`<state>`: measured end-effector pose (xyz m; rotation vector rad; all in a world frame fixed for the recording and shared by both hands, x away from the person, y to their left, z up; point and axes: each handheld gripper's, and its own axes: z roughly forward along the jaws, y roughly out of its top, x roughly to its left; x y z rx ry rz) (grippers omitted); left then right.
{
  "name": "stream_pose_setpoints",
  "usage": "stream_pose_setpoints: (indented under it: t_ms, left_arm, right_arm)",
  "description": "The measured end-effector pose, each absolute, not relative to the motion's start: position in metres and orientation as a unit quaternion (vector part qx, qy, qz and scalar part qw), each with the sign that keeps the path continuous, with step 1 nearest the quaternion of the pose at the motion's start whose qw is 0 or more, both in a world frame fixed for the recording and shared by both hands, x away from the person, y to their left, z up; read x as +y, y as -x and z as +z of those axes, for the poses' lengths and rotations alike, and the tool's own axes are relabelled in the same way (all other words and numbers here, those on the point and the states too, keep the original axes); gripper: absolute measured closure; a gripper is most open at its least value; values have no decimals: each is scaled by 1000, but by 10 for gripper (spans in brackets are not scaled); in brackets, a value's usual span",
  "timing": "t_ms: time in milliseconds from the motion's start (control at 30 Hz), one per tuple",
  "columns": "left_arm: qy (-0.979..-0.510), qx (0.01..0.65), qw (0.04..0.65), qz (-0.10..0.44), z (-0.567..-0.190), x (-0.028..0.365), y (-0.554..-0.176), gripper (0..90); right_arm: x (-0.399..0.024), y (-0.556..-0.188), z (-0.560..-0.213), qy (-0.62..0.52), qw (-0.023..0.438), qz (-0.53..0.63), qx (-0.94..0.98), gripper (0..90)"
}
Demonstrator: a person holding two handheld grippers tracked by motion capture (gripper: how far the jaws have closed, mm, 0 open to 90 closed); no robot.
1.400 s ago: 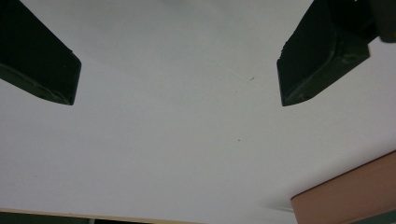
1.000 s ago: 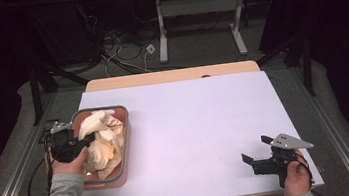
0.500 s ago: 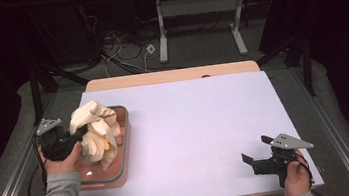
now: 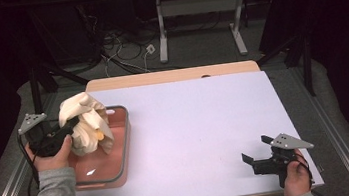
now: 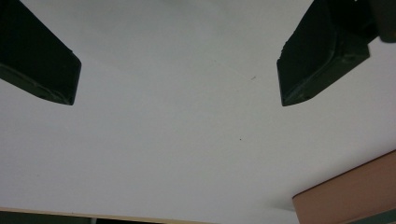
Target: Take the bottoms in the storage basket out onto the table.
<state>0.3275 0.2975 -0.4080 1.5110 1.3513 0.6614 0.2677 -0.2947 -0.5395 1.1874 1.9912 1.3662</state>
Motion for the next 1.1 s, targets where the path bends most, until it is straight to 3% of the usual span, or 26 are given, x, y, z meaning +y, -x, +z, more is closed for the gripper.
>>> stream_pose_setpoints:
  t_ms: [1100]
  left_arm:
    - [-608,525,525,281,-373,283,-317,788]
  right_arm:
    - [-296,-267,-538,-430,223,496,721,0]
